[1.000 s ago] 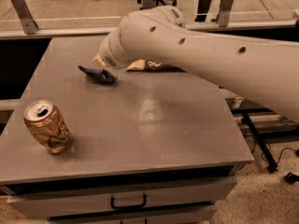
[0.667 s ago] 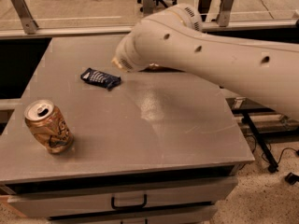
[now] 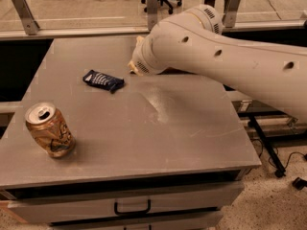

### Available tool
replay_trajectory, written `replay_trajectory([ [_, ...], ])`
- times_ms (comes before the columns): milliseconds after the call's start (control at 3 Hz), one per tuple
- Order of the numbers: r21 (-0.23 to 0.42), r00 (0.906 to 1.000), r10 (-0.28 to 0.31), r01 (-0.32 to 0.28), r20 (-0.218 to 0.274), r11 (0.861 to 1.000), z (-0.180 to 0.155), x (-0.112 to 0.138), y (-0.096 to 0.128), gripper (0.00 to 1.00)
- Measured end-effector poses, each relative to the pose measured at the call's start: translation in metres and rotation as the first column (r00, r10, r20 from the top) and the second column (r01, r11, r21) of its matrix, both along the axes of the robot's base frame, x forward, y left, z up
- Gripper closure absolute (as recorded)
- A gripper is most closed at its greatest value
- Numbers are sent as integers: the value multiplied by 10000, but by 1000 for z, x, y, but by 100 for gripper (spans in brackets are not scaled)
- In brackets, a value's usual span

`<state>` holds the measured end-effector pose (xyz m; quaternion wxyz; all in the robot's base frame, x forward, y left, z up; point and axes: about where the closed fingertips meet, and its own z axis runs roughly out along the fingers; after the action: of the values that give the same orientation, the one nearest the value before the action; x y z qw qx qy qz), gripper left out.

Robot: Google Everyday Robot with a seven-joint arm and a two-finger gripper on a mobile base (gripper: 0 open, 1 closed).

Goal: Move rxbar blueberry near brown chip bag

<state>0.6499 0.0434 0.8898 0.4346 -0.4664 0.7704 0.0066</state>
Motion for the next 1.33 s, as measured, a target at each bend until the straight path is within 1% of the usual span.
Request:
replay_trajectory([
  [333,193,9983,577,-576,-61,9982,0,-6,17,38],
  [667,490,9828,1828,-1814,-253,9822,-1,-16,58,15],
  [1000,583,9637,2644,-2621,-363,9633,-4,-22,84,0],
  [1333,595,9572,2849,-2819,-515,9576,-12,-18,92,0],
])
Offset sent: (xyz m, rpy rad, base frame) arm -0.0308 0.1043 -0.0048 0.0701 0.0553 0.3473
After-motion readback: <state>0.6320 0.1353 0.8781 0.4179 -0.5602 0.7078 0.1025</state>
